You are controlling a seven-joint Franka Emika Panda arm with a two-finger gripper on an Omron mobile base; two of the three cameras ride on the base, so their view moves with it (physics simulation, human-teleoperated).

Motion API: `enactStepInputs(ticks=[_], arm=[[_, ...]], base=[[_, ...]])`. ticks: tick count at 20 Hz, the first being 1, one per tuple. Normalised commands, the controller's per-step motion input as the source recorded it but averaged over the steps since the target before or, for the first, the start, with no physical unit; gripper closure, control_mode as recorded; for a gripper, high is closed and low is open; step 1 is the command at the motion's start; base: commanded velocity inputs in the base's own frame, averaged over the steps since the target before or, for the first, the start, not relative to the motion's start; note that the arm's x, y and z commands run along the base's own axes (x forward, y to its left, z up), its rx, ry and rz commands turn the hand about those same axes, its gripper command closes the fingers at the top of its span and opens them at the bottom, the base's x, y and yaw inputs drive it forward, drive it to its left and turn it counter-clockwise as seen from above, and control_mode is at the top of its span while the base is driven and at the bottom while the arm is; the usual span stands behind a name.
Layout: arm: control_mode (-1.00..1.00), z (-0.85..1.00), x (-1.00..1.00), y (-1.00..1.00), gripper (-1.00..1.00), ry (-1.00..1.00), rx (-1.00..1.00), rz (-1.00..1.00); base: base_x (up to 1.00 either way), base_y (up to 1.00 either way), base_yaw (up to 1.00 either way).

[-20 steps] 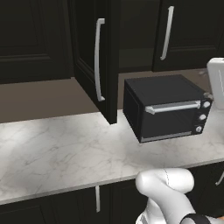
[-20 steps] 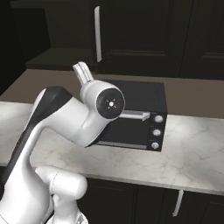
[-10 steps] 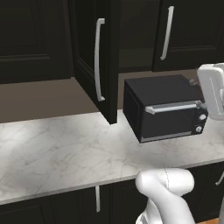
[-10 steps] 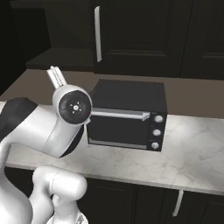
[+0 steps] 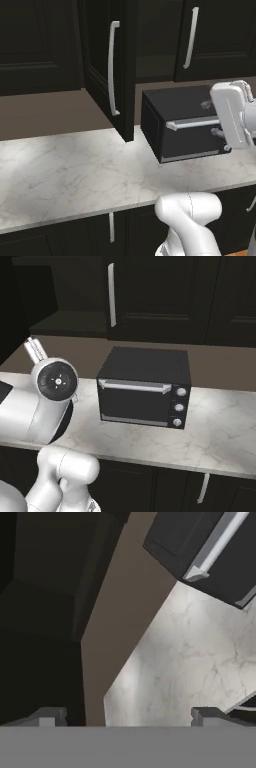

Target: Close all open cabinet doors.

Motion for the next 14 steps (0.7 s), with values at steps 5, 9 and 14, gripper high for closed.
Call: enactStepInputs(ticks=[5,9,14], arm=[[-1.0,0.0,-0.28,0.53,-1.0,0.15,0.0,0.14],[-1.0,-0.01,-0.36,0.52,-1.0,0.06,0.0,0.13],[-1.0,-0.07,-0.42,0.49,-1.0,0.02,0.0,0.12]], base=[[0.0,0.0,0.0],[0.0,0.0,0.0],[0.0,0.0,0.0]])
